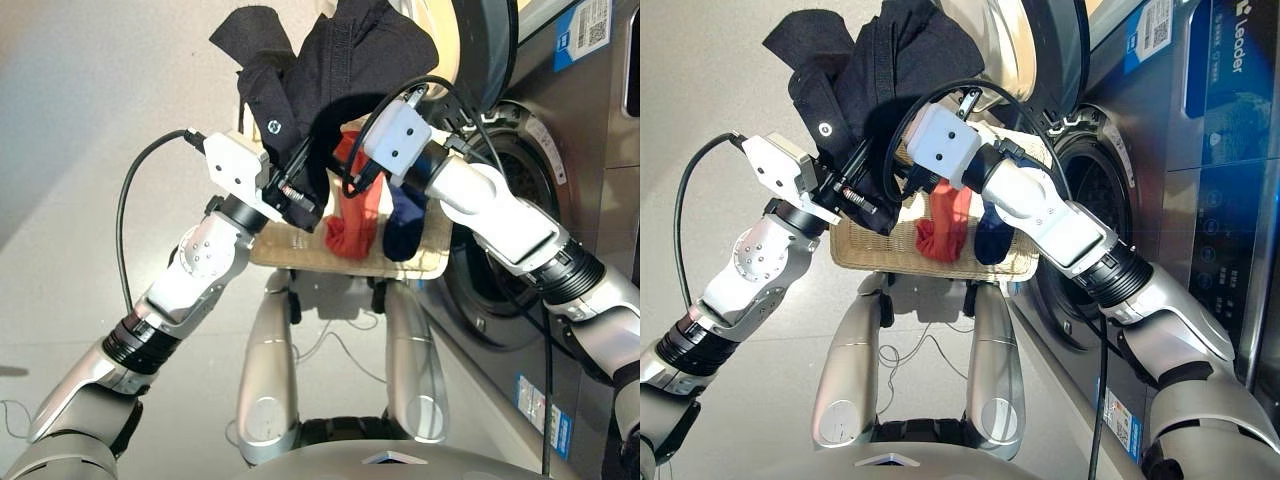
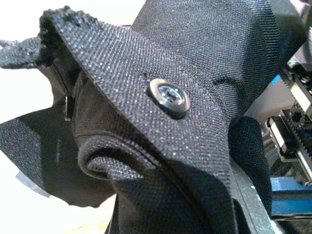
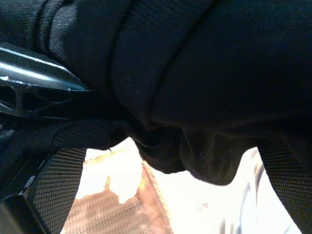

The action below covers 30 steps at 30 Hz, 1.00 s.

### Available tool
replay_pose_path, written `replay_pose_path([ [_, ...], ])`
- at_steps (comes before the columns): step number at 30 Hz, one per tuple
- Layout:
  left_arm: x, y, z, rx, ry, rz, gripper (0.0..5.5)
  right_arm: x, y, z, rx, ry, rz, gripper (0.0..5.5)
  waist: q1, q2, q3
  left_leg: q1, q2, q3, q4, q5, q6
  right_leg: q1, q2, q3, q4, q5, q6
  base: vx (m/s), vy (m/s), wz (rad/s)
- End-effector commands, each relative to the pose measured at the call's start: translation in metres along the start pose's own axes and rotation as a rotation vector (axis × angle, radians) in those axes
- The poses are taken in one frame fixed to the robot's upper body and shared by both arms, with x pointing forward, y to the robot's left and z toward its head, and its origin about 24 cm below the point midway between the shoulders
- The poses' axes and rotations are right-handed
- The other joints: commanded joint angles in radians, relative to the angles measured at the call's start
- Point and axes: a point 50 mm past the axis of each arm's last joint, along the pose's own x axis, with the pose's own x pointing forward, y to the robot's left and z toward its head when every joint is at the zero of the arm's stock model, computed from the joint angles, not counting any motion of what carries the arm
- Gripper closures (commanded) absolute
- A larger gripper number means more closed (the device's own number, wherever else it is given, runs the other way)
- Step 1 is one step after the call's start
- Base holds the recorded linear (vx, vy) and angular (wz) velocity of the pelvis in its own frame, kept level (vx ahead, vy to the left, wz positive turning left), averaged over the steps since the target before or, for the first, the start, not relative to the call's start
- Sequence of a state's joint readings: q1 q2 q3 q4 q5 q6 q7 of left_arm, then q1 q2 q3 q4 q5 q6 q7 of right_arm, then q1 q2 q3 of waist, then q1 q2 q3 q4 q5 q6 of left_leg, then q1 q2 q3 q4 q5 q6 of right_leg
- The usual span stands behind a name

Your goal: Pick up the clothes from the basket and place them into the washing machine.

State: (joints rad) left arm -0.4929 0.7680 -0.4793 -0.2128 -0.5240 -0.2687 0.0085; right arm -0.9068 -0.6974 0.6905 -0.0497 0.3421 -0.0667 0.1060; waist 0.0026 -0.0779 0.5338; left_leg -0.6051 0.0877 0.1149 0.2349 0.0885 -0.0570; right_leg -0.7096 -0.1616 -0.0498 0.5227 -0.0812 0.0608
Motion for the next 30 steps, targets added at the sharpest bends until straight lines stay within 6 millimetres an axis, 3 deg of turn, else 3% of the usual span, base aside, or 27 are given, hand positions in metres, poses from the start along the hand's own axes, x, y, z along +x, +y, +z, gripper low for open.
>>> replay_pose_path([
  [1,0.005,-0.028,0.037,0.141,-0.196,-0.18,5.5,0.006,-0.009,0.08,-0.12,-0.323,0.112,0.0,-0.016,0.041,-0.014,0.022,0.055,-0.009,0.09,-0.089,-0.062,0.02,0.014,0.064,-0.087,0.034,0.062,0.0,0.0,0.0],
  [8,0.012,-0.033,0.042,0.306,-0.226,-0.252,5.5,0.014,-0.004,0.081,-0.11,-0.325,0.127,0.0,-0.015,0.042,-0.014,-0.001,0.055,-0.013,0.094,-0.077,-0.064,0.005,0.013,0.06,-0.086,0.04,0.062,0.0,0.0,0.0],
  [14,0.013,-0.031,0.034,0.436,-0.202,-0.278,5.5,0.013,0.0,0.09,-0.078,-0.375,0.15,0.0,-0.018,0.035,-0.014,-0.01,0.056,-0.011,0.102,-0.079,-0.064,-0.002,0.012,0.056,-0.08,0.039,0.064,0.0,0.0,0.0],
  [20,0.003,-0.026,0.024,0.495,-0.137,-0.304,5.5,-0.002,-0.005,0.09,-0.03,-0.325,0.241,0.0,-0.021,0.02,-0.014,-0.013,0.059,-0.014,0.11,-0.084,-0.07,-0.001,0.013,0.049,-0.075,0.031,0.067,0.0,0.0,0.0],
  [30,0.0,-0.03,0.026,0.574,-0.15,-0.375,5.5,-0.013,-0.012,0.094,-0.015,-0.277,0.317,0.0,-0.02,0.016,-0.014,-0.03,0.062,-0.015,0.114,-0.074,-0.076,-0.016,0.012,0.044,-0.069,0.038,0.071,0.0,0.0,0.0],
])
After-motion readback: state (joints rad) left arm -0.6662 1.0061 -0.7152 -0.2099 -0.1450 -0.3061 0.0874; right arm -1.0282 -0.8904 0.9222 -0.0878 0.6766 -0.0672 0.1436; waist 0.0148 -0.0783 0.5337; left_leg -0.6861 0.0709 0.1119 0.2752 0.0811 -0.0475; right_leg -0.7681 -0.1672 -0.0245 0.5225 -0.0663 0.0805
